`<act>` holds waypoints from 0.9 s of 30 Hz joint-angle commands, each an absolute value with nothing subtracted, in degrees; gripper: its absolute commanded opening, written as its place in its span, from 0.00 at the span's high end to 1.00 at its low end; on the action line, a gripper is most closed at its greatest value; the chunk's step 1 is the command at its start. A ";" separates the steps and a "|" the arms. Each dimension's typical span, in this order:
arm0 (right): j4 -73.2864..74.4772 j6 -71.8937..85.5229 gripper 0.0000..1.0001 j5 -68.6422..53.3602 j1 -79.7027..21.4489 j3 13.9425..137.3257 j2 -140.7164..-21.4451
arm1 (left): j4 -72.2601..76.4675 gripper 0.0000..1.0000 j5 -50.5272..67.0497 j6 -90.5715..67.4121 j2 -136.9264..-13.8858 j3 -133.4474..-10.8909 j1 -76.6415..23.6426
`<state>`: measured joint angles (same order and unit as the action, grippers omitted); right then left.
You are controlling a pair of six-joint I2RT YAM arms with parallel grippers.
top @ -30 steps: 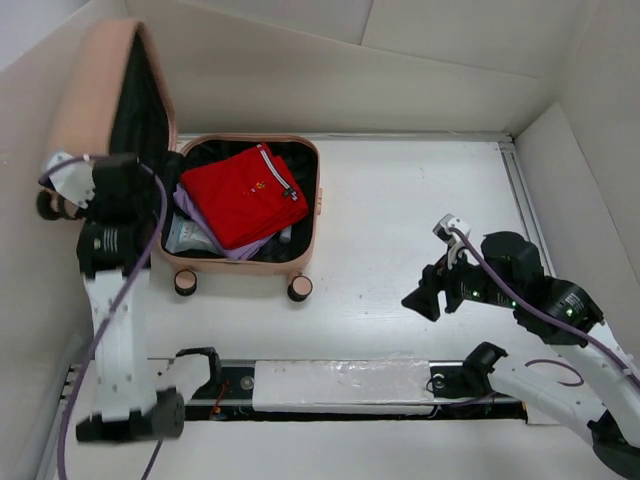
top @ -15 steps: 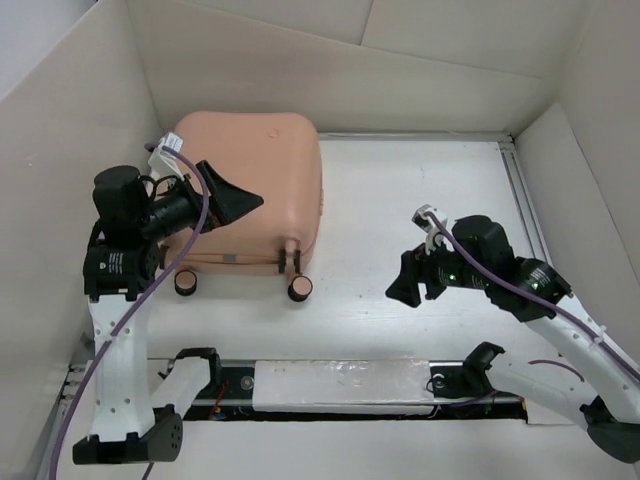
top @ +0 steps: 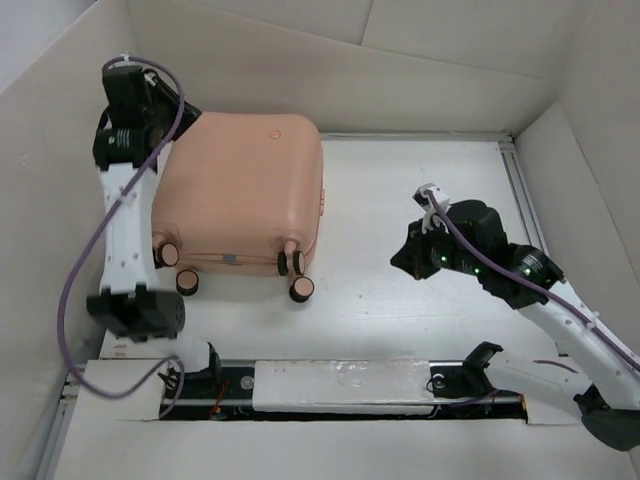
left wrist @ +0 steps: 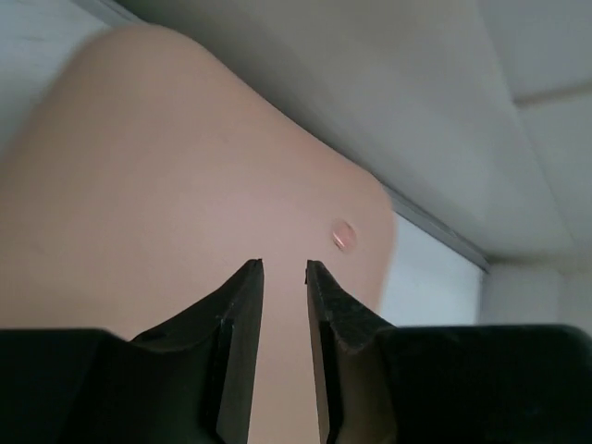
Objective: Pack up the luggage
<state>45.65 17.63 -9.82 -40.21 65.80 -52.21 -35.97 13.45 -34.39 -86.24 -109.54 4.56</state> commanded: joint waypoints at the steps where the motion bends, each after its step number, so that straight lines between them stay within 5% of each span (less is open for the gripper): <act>1: 37.82 19.77 1.00 -4.14 -40.52 67.24 -55.10 | -43.67 0.79 -4.83 -34.10 -98.67 -123.51 7.81; 5: 30.01 21.70 1.00 -1.06 -39.99 68.72 -64.39 | -46.32 1.00 -0.28 -38.57 -110.47 -127.80 16.51; 15: 17.14 26.98 1.00 3.69 -39.99 82.34 -95.58 | -30.78 1.00 1.75 -40.25 -108.12 -99.65 18.81; 27: 15.29 24.53 1.00 3.61 -35.17 89.03 -107.66 | -16.79 1.00 12.73 -34.80 -90.46 -60.85 8.36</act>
<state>21.06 25.19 4.75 -36.86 84.44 -106.13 -11.60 0.25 -39.81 -95.77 -67.90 17.61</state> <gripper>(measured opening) 0.009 0.002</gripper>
